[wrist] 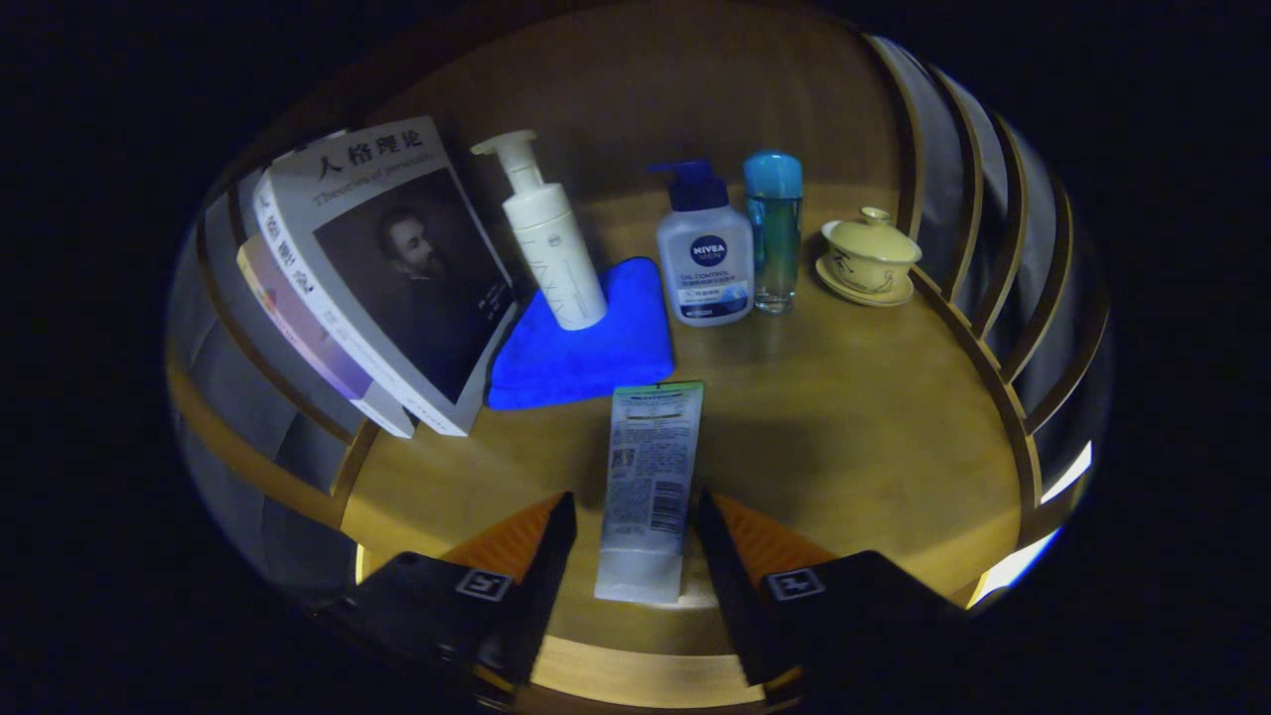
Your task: Pull open the drawer, take out the items inside it, and place them on the countertop above the cabinet.
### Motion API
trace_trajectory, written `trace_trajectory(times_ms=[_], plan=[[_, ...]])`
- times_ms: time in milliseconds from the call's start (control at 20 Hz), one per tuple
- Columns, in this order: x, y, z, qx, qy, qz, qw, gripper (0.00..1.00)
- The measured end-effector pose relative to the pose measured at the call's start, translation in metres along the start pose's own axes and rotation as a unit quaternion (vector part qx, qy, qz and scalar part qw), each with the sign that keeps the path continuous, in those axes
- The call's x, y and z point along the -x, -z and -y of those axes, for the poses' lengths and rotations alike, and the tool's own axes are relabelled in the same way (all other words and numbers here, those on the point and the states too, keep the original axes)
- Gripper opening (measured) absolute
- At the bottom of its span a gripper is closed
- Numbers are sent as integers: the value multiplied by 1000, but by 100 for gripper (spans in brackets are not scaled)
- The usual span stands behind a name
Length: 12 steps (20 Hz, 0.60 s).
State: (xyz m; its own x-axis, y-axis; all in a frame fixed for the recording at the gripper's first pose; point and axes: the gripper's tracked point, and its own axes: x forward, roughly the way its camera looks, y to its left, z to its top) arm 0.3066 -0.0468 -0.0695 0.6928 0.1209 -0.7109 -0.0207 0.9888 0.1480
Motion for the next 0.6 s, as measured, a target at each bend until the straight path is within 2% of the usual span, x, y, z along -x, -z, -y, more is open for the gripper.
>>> trace_trajectory(times_ms=[200, 350, 600], plan=[[30, -10, -8, 50, 15, 70, 996, 98], [68, -18, -23, 47, 2, 149, 988, 98], [150, -2, -44, 41, -18, 279, 959, 98]])
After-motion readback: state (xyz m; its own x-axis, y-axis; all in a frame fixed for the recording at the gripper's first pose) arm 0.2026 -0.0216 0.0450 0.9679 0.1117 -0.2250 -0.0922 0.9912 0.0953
